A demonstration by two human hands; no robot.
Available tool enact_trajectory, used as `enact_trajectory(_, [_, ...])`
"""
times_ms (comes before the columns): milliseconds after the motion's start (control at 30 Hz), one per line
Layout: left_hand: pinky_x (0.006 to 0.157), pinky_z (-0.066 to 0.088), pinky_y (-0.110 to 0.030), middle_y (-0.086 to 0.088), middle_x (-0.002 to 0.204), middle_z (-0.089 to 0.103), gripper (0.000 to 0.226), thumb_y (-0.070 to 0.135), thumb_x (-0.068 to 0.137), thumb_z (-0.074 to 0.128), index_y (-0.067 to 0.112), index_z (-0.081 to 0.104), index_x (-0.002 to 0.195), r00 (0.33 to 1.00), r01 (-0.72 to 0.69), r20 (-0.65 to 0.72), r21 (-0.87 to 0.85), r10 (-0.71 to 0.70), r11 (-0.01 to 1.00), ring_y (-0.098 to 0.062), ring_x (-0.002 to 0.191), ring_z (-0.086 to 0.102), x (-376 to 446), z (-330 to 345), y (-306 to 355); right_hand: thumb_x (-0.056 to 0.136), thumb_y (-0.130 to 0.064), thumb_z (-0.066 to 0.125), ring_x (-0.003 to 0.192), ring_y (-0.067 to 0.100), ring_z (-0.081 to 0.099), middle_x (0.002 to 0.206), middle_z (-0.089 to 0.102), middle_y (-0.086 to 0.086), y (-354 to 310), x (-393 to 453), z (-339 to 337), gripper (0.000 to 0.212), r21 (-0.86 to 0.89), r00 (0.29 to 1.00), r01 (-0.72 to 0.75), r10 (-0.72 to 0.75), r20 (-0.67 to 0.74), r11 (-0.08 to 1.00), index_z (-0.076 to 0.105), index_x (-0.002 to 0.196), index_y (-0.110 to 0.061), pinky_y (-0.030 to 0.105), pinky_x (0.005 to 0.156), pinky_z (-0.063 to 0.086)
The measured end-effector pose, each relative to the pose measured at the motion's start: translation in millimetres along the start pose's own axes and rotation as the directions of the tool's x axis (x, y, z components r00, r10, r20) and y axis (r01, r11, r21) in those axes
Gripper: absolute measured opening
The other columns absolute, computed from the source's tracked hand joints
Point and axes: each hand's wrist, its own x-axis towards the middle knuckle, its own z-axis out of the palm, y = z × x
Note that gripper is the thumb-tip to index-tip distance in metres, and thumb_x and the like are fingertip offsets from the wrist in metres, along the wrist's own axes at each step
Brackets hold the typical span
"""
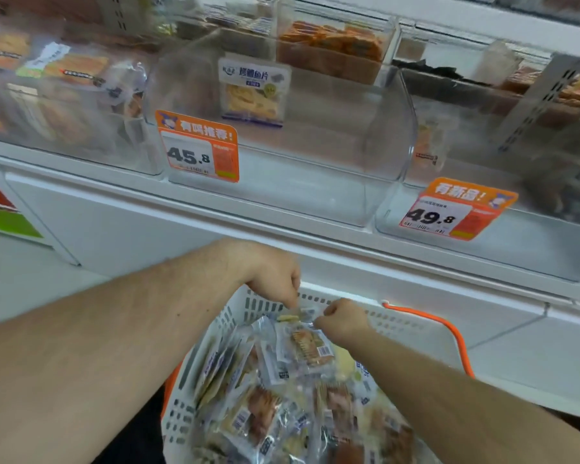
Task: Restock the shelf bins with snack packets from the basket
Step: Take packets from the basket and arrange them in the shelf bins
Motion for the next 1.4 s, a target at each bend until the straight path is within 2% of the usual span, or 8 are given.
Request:
enact_trajectory(167, [0.089,0.052,-0.037,0.004,0.113,0.065,0.034,0.038,0.094,0.060,0.021,0.062,0.124,1.000,0.012,-0.029,0.006,-0.011,1.000,-0.018,0.097,0.063,0.3,-5.8,6.1,0.056,-0.078,0.067,0.089,0.019,0.061,0.101,0.061,0.001,9.1,4.4,44.5,0.078,-0.192,0.988,-0.072,0.096,0.118,0.979,0.059,0.107,-0.019,0.033,0.076,0.055])
enact_trajectory(367, [0.079,0.046,-0.033,0.003,0.099,0.058,0.018,0.040,0.092,0.057,0.024,0.057,0.099,1.000,0.009,-0.020,0.030,-0.008,1.000,-0.021,0.082,0.052,10.2,-4.1,5.1,0.026,-0.106,0.037,0.104,0.026,0.062,0.114,0.064,0.004,-2.3,0.5,79.7,0.140,-0.380,0.981,-0.046,0.113,0.157,0.924,0.049,0.131,-0.013,0.038,0.089,0.051])
enact_trajectory(600, [0.099,0.049,-0.040,-0.003,0.124,0.065,0.037,0.039,0.094,0.057,0.016,0.063,0.123,0.999,0.030,-0.011,-0.018,-0.030,0.999,-0.017,0.095,0.058,0.1,-7.8,8.6,0.091,-0.027,0.054,0.089,0.022,0.062,0.085,0.056,0.001,-6.5,-19.0,51.8,0.013,-0.438,0.966,0.167,-0.057,0.252,0.883,0.050,0.085,-0.016,0.031,0.071,0.051])
enact_trajectory(700, [0.099,0.048,-0.036,0.007,0.122,0.060,0.040,0.039,0.095,0.057,0.021,0.059,0.130,0.999,0.024,-0.040,-0.017,-0.024,1.000,-0.015,0.107,0.059,-5.8,-10.3,9.7,0.094,-0.022,0.053,0.081,0.023,0.058,0.080,0.058,0.001,-10.8,-23.3,17.9,0.021,-0.386,0.960,0.228,-0.139,0.245,0.894,0.050,0.073,-0.019,0.027,0.064,0.043])
enact_trajectory(800, [0.093,0.046,-0.032,0.006,0.115,0.057,0.039,0.047,0.092,0.059,0.026,0.059,0.126,0.999,0.024,-0.024,-0.002,-0.024,1.000,-0.015,0.100,0.056,-4.1,-10.0,4.3,0.093,-0.005,0.051,0.075,0.021,0.062,0.075,0.065,0.001,-17.5,-33.6,-29.5,0.027,0.078,0.970,0.137,-0.150,0.190,0.987,0.066,0.077,-0.020,0.023,0.058,0.046])
enact_trajectory(967, [0.102,0.047,-0.037,-0.003,0.141,0.052,0.073,0.047,0.086,0.070,0.016,0.039,0.145,0.995,0.067,-0.050,-0.239,-0.082,0.969,-0.022,0.119,0.057,-7.5,-8.9,1.7,0.097,0.006,0.042,0.095,0.029,0.065,0.106,0.071,0.019,-22.3,-54.1,-92.6,0.031,0.626,0.943,0.000,-0.208,0.260,0.780,0.067,0.114,0.002,0.045,0.081,0.056])
enact_trajectory(1267, [0.078,0.056,-0.036,-0.011,0.104,0.075,0.026,0.010,0.088,0.072,0.009,0.066,0.113,0.955,-0.276,-0.294,-0.834,0.039,0.478,-0.024,0.090,0.071,-7.8,-11.2,17.2,0.097,0.004,0.035,0.117,0.043,0.055,0.130,0.059,0.027,-3.4,-67.7,-120.7,0.040,0.895,0.921,0.015,-0.354,0.161,0.445,0.057,0.130,0.006,0.056,0.111,0.038])
enact_trajectory(1400, [0.068,0.057,-0.027,-0.004,0.094,0.076,0.015,0.008,0.091,0.067,0.016,0.071,0.104,0.938,-0.320,-0.343,-0.785,0.058,0.530,-0.014,0.074,0.068,-12.3,-8.9,31.3,0.097,0.005,0.038,0.115,0.049,0.059,0.123,0.063,0.028,-4.5,-73.0,-132.1,0.035,0.875,0.924,0.097,-0.370,0.098,0.474,0.060,0.125,0.008,0.047,0.098,0.051])
